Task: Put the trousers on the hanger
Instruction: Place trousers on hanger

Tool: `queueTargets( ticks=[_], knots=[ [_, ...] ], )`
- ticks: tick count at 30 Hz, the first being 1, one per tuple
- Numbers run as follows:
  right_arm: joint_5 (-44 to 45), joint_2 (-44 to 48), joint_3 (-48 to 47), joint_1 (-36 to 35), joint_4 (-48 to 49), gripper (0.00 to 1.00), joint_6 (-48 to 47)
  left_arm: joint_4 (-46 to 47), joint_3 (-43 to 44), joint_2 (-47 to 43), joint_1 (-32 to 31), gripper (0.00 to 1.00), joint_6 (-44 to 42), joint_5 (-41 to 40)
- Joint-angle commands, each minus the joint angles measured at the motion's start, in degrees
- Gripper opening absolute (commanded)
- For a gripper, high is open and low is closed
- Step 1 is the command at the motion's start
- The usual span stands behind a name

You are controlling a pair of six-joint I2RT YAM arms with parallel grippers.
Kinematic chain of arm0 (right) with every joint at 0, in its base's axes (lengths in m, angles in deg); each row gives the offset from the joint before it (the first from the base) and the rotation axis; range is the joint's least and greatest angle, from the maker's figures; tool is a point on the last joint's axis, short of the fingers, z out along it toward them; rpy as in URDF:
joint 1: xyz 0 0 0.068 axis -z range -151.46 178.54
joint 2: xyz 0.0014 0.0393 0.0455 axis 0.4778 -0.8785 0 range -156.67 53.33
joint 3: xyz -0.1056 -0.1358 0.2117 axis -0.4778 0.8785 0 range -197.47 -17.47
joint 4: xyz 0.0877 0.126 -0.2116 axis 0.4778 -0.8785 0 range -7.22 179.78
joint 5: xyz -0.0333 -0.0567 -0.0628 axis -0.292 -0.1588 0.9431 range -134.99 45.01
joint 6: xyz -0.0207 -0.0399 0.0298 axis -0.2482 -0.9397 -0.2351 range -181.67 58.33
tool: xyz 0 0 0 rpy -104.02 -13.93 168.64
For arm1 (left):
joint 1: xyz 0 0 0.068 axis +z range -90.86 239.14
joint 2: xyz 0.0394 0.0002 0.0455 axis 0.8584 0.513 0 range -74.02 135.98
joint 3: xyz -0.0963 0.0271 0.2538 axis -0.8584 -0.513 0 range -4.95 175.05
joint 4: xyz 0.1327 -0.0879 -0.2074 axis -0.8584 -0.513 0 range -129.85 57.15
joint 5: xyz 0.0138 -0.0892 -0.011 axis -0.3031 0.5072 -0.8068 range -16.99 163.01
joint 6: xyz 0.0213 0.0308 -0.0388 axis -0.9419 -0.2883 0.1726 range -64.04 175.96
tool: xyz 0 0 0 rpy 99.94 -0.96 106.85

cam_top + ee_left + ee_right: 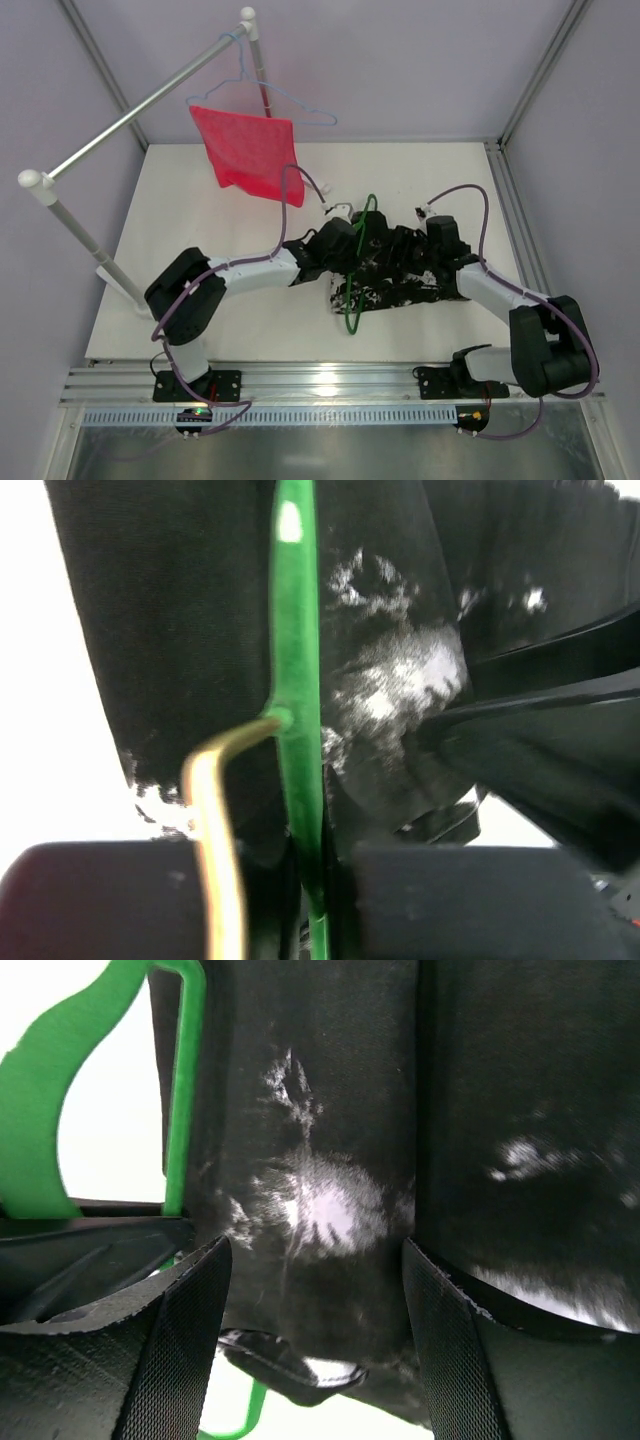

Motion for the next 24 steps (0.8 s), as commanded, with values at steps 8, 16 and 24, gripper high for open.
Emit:
queueTargets(
  ticks=[8, 16, 24],
  knots=[
    [-7.8, -13.4, -3.0, -2.7, 15.8, 0.60, 1.4, -5.9, 0.5, -3.4, 2.1, 0.00, 1.5, -3.1],
    [-1.1, -18.8, -9.5, -14.8, 16.1, 0.38, 5.7, -13.0, -5.3, -6.7, 5.6, 0.00, 2.9, -4.8],
    [13.8, -12.7, -6.1, -16.9, 8.3, 0.04, 9.3, -17.7, -8.8, -9.4, 8.9, 0.00, 5.2, -7.7]
  ],
)
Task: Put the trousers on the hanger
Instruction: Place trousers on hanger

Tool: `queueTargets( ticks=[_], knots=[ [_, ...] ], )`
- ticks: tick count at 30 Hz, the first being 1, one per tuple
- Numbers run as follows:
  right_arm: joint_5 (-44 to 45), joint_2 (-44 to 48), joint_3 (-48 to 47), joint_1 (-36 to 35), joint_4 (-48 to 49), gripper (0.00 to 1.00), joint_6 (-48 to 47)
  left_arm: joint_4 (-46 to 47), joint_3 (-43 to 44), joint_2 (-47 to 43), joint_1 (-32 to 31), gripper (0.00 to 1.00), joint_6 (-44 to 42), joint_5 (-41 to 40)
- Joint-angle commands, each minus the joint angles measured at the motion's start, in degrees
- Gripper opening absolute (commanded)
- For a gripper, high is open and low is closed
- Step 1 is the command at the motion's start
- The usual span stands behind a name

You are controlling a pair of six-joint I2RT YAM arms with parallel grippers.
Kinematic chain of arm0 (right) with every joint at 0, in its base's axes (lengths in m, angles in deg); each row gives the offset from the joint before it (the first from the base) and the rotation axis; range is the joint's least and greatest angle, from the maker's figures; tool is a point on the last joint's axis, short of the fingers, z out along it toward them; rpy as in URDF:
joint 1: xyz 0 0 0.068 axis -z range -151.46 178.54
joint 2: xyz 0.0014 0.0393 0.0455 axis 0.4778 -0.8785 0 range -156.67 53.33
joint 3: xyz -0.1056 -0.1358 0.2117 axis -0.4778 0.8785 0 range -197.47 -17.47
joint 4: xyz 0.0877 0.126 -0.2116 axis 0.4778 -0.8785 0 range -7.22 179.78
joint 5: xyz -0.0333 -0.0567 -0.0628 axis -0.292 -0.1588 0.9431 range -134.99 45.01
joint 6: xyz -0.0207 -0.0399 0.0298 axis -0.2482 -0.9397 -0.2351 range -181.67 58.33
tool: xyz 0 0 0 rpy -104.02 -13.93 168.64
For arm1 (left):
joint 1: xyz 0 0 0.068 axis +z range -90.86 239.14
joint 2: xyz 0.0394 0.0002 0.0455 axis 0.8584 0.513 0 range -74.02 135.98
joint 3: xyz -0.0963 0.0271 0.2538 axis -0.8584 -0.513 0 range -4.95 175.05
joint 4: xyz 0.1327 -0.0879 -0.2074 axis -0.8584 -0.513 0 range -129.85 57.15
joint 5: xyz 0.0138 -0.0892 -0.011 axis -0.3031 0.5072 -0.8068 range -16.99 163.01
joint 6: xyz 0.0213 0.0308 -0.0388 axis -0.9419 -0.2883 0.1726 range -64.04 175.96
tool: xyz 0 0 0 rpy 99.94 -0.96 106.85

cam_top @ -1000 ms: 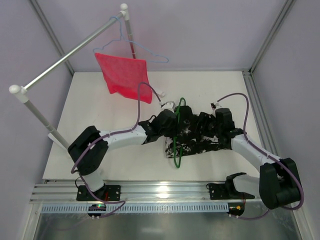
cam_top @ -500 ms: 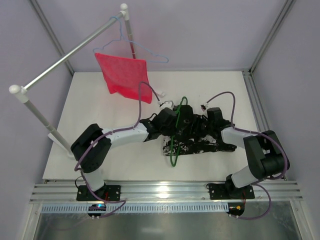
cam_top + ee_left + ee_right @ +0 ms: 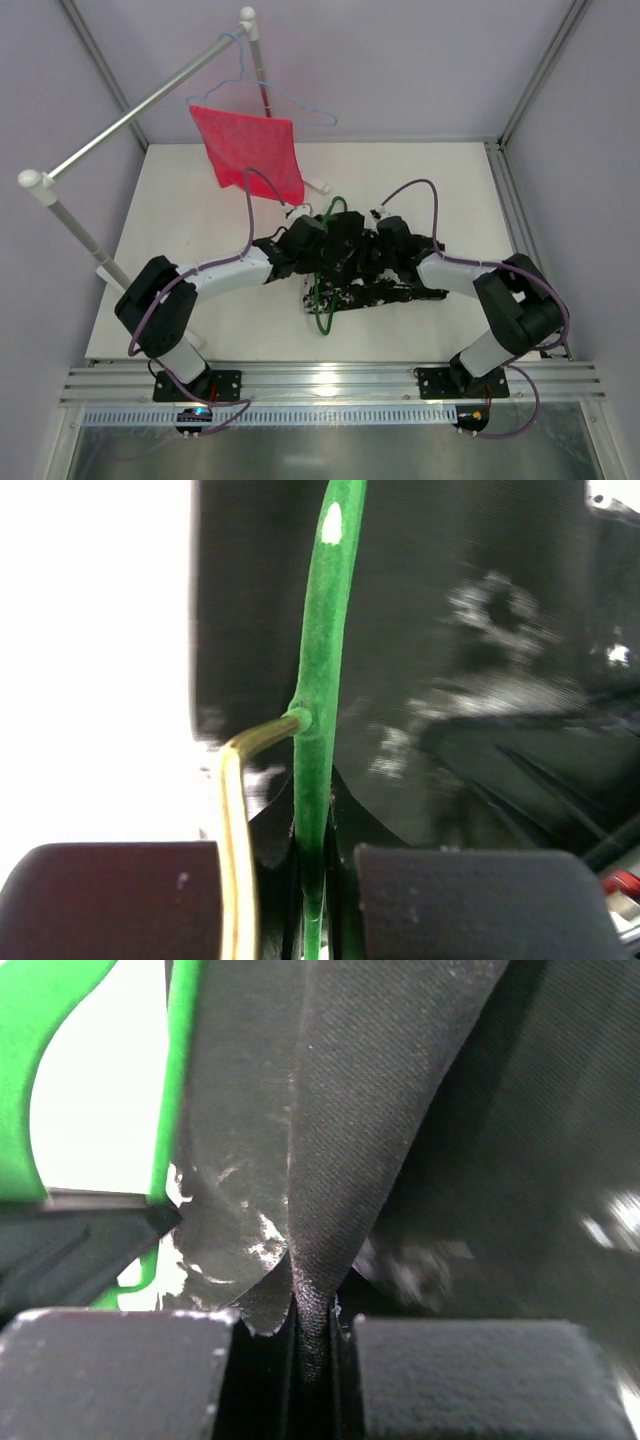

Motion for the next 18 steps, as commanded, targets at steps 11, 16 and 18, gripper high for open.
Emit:
queueTargets(
  ticks=[11, 16, 18],
  knots=[
    [26.9, 33.5, 14.7, 3.3, -18.7, 0.04, 5.9, -7.0, -4.7, -1.7, 2.9, 0.00, -1.9, -9.1],
    [26.5, 29.8, 18.9, 3.3, -13.9, 0.04, 8.7, 9.6, -11.5, -6.5, 2.2, 0.00, 0.2, 7.1],
    [25.9, 27.7, 19.3, 3.3, -12.1, 0.04, 9.4, 18.5, -13.2, -6.2, 2.1, 0.01, 4.1, 16.4]
  ],
)
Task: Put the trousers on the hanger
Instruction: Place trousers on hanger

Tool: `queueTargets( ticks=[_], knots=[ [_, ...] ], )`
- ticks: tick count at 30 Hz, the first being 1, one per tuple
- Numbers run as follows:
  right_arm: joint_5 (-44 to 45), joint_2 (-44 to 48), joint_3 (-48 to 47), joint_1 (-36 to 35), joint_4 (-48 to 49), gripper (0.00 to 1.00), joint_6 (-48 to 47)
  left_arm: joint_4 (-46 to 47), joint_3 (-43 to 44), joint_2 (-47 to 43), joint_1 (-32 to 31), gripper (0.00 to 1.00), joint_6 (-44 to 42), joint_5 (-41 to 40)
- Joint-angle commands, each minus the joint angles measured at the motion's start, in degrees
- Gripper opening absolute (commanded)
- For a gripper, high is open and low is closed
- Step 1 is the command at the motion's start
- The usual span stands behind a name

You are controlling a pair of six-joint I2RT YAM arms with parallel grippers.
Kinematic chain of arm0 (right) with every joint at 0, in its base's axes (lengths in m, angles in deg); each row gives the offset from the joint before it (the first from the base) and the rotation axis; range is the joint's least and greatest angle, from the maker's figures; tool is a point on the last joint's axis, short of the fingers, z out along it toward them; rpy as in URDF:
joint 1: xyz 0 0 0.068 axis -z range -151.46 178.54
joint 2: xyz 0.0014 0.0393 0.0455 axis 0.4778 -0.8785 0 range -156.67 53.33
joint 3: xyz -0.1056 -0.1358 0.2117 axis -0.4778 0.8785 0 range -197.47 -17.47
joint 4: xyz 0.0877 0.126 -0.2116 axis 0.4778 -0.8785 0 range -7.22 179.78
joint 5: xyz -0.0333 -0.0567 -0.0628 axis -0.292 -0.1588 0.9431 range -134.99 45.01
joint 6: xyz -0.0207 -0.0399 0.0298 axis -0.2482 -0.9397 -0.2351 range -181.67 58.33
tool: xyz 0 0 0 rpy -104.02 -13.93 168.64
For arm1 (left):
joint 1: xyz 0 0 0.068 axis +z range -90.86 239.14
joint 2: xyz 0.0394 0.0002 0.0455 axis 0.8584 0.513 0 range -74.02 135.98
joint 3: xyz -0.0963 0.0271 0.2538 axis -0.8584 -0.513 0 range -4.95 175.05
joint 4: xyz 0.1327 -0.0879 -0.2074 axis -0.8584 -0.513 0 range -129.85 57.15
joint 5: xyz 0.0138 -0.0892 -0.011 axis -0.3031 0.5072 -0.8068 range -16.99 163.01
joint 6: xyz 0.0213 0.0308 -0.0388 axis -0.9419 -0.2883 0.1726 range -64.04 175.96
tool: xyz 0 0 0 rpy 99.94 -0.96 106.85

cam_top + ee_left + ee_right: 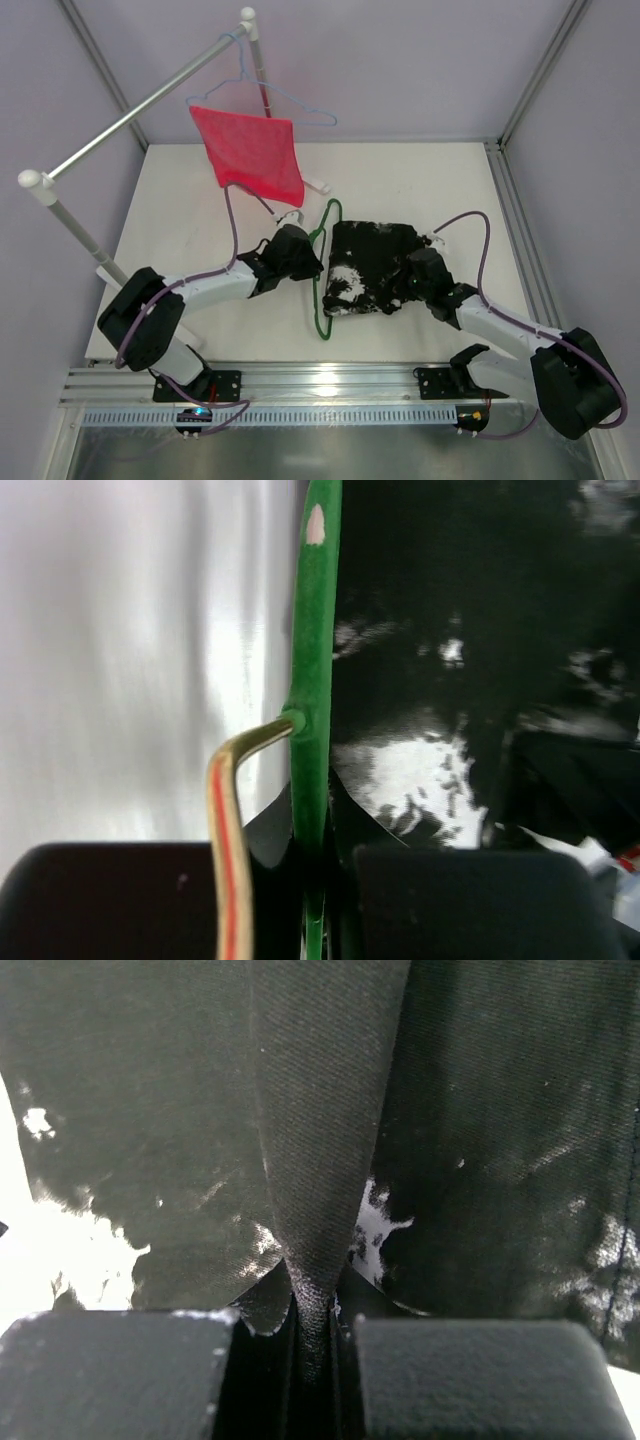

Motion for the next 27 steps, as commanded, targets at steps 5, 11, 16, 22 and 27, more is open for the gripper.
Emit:
queueTargets(
  ticks=[5, 11, 16, 22, 27],
  knots=[
    [3.6, -3.7, 1.9, 0.3, 5.5, 0.04, 2.4, 20.1, -6.4, 1.1, -0.9, 0.01, 7.4, 18.7],
    [2.1, -5.4, 3.0, 0.4, 8.1, 0.04, 2.8, 19.4, -7.6, 2.4, -1.7, 0.00, 8.7, 15.1],
    [0.6, -5.8, 1.0, 0.3, 6.6, 0.04, 2.8, 13.1, -7.8, 6.1, -3.1, 0.00, 9.5, 8.4],
    [4.2, -0.5, -12.5, 1.0, -10.0, 0.04, -4.9, 1.4, -8.2, 6.9, -3.3, 0.00, 9.6, -1.3],
    [2.5, 3.5, -10.8, 13.6, -15.5, 0.04, -10.3, -5.6, -6.8, 6.2, -3.2, 0.00, 7.4, -7.3]
  ],
)
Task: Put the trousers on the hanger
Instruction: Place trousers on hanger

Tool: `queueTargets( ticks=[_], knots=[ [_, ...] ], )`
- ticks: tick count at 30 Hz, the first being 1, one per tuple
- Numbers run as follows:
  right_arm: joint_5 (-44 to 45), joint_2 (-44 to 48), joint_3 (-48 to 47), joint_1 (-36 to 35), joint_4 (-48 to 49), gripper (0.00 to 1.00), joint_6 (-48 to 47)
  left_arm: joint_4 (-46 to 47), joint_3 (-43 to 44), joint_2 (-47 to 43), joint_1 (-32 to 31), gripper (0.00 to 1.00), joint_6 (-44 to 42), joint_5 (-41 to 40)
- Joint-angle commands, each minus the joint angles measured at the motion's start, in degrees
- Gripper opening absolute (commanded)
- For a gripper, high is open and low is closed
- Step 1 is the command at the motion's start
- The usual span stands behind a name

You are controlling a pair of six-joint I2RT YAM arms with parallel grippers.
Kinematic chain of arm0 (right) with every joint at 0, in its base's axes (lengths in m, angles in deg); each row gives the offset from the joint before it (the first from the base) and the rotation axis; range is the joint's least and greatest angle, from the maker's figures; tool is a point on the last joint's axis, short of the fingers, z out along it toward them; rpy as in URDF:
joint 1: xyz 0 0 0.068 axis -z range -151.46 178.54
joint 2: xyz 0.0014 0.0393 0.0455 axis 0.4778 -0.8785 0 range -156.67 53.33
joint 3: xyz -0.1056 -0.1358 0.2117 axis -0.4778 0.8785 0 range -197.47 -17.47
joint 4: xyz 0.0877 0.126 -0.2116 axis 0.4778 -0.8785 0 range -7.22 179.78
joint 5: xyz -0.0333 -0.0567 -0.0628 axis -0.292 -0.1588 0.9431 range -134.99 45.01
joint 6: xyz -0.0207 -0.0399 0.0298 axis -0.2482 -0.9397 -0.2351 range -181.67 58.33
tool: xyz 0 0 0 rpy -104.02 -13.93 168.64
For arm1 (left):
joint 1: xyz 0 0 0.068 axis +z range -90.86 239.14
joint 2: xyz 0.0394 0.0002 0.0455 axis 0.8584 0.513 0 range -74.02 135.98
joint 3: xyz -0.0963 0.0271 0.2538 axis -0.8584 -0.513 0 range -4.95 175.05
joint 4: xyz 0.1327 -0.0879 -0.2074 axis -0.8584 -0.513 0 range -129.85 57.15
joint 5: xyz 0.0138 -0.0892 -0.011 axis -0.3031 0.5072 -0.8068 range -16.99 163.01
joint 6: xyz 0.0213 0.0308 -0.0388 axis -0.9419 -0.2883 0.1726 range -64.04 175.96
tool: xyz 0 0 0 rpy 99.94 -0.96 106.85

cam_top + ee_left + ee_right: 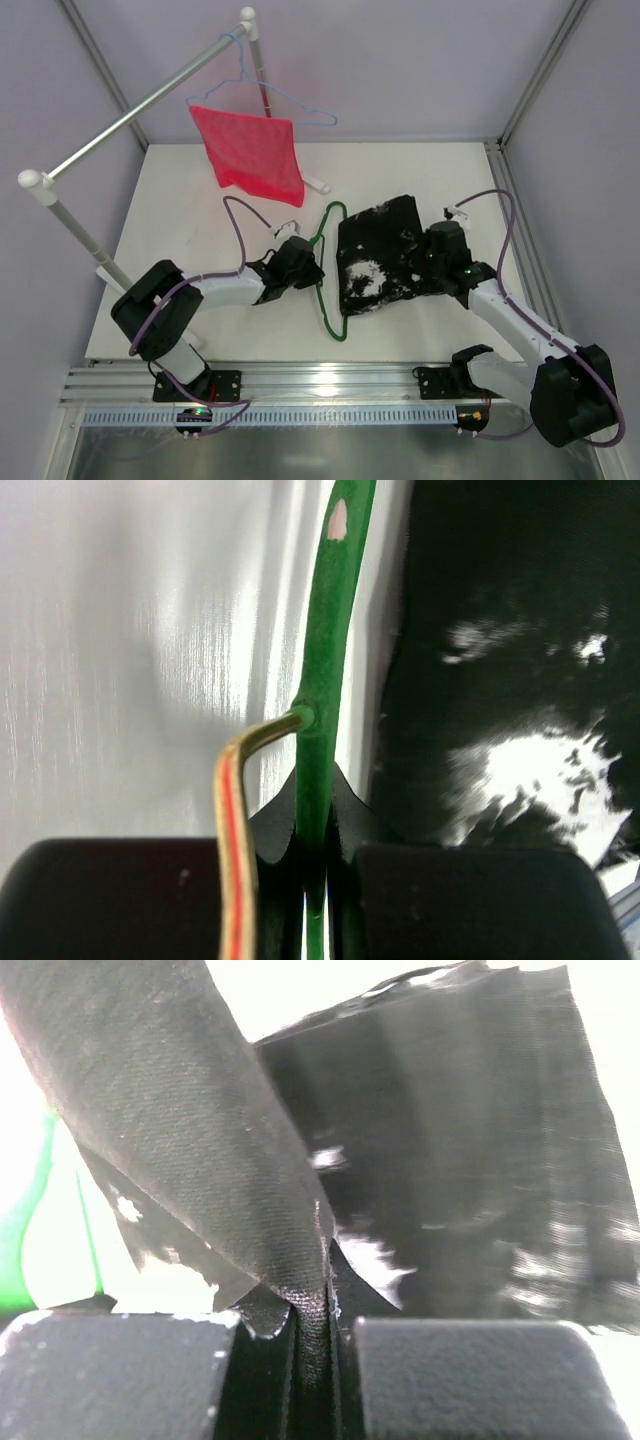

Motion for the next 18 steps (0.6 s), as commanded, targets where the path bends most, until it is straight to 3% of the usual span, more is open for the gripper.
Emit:
queueTargets(
  ticks=[1, 5, 9, 13, 14, 18],
  knots=[
    [0.9, 4.4, 2.7, 10.7, -5.0, 0.04, -4.5, -16.5, -1.0, 1.5, -1.0, 0.00, -2.6, -4.8],
    [-2.6, 2.7, 9.9, 17.0, 1.0, 0.04, -2.1, -16.8, -0.3, 0.9, 0.0, 0.00, -3.1, -4.9],
    [-3.2, -2.0, 6.2, 18.0, -1.0, 0.04, -2.8, -12.7, -0.1, 0.0, -0.1, 0.00, -4.5, -1.3],
    [-10.1, -1.7, 7.1, 18.3, 2.5, 0.04, -2.0, -3.1, -1.5, -2.5, 0.0, 0.00, -5.3, 7.3],
    [-11.1, -1.5, 7.7, 18.3, 3.5, 0.04, -1.4, 2.0, -2.5, -2.8, 0.0, 0.00, -3.1, 12.8],
    [-12.8, -1.2, 10.7, 18.3, 6.0, 0.04, 0.9, 12.7, -3.2, -2.9, -2.1, 0.00, 2.0, 19.1]
  ],
)
